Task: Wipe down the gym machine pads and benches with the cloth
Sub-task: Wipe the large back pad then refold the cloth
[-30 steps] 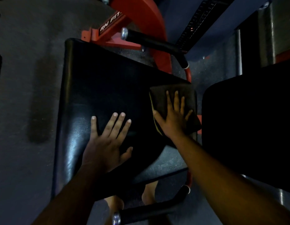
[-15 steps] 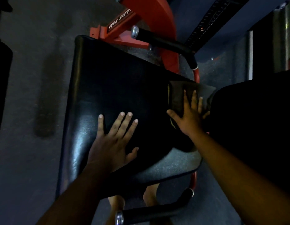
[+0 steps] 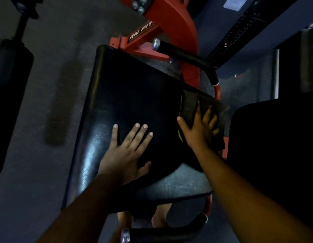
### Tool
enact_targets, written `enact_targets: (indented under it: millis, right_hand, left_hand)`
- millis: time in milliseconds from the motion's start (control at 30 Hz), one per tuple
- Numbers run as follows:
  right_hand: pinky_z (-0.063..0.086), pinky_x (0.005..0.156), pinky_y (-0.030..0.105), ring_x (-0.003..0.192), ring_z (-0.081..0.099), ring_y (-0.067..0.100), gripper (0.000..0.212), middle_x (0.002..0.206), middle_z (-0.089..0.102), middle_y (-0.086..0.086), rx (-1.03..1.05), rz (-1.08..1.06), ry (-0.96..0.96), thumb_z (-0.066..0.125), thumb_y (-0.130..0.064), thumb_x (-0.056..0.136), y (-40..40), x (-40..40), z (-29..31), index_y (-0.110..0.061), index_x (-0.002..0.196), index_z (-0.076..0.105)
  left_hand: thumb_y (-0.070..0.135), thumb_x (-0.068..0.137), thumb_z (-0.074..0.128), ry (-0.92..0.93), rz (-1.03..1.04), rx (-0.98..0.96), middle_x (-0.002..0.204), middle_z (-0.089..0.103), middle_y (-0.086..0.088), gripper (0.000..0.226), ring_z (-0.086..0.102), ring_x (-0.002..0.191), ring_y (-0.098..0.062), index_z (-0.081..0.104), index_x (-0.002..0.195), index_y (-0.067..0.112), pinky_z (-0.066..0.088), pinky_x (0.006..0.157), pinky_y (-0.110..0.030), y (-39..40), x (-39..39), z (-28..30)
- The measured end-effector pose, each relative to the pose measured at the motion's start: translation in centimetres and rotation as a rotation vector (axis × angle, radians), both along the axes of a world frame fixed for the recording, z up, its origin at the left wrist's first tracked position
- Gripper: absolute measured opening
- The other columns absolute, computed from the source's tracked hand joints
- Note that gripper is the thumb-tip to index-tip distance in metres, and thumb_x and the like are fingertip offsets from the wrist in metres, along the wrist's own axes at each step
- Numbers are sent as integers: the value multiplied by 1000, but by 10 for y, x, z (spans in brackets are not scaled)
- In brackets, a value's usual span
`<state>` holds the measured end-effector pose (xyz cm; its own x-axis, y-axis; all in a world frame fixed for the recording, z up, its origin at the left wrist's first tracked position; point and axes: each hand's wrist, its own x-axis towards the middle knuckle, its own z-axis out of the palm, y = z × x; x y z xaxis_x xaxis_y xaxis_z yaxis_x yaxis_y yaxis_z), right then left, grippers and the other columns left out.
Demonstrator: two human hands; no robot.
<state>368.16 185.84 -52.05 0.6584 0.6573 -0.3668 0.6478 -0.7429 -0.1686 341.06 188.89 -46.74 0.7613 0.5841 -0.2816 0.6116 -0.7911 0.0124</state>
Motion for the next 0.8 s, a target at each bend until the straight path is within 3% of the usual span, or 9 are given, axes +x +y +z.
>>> enact_targets:
  millis: [100, 167, 300, 467, 567, 667, 800]
  right_hand:
    - [12, 114, 71, 156, 2, 38, 100, 172, 1, 4, 28, 67, -3, 30, -93, 74, -8, 5, 3, -44, 161, 14]
    - [15, 114, 73, 156, 1, 38, 102, 172, -1, 1, 52, -21, 6, 44, -93, 72, -11, 27, 4, -49, 159, 15]
    - [20, 113, 73, 155, 3, 41, 103, 172, -4, 0, 16, -247, 99, 50, -93, 70, 9, 50, 7, -54, 157, 9]
    - [12, 118, 68, 155, 3, 40, 92, 172, 5, 5, -13, -86, 43, 43, -83, 82, -3, 8, 12, -41, 160, 21]
    - [7, 117, 68, 156, -3, 36, 93, 172, -1, 0, -22, 11, 77, 42, -87, 81, -10, 10, 10, -47, 160, 15]
    - [11, 113, 77, 157, -5, 34, 100, 172, -3, -7, 46, -155, 100, 32, -98, 67, 20, 31, 4, -57, 156, 10]
    - [7, 114, 76, 156, -4, 39, 92, 172, -2, -2, -7, -264, 90, 33, -90, 82, 54, 5, 13, -46, 160, 14]
  left_hand:
    - [72, 92, 39, -17, -1, -14, 172, 8, -10, 91, 4, 160, -25, 19, 163, 19, -1, 118, -75, 1, 0, 0]
    - [72, 94, 36, -34, -2, -18, 172, 8, -9, 89, 3, 160, -24, 20, 163, 19, -1, 117, -76, 1, -2, -1]
    - [72, 93, 36, -109, 28, -50, 172, 11, -8, 87, 6, 159, -22, 27, 162, 21, -1, 115, -78, 5, -4, 5]
    - [74, 91, 38, -108, 281, 33, 173, 7, -5, 90, 2, 160, -20, 21, 163, 22, -5, 115, -78, 51, -33, 26]
    - [78, 89, 35, -107, 414, -24, 173, -6, 0, 97, -7, 159, -19, 9, 165, 24, 10, 117, -76, 65, -46, 14]
    - [77, 88, 39, -139, 419, -37, 173, -8, 1, 98, -8, 159, -19, 7, 165, 25, 16, 119, -71, 62, -49, 6]
    - [76, 87, 40, -157, 408, -43, 173, -7, 0, 99, -8, 159, -21, 7, 165, 24, 15, 121, -69, 62, -46, 10]
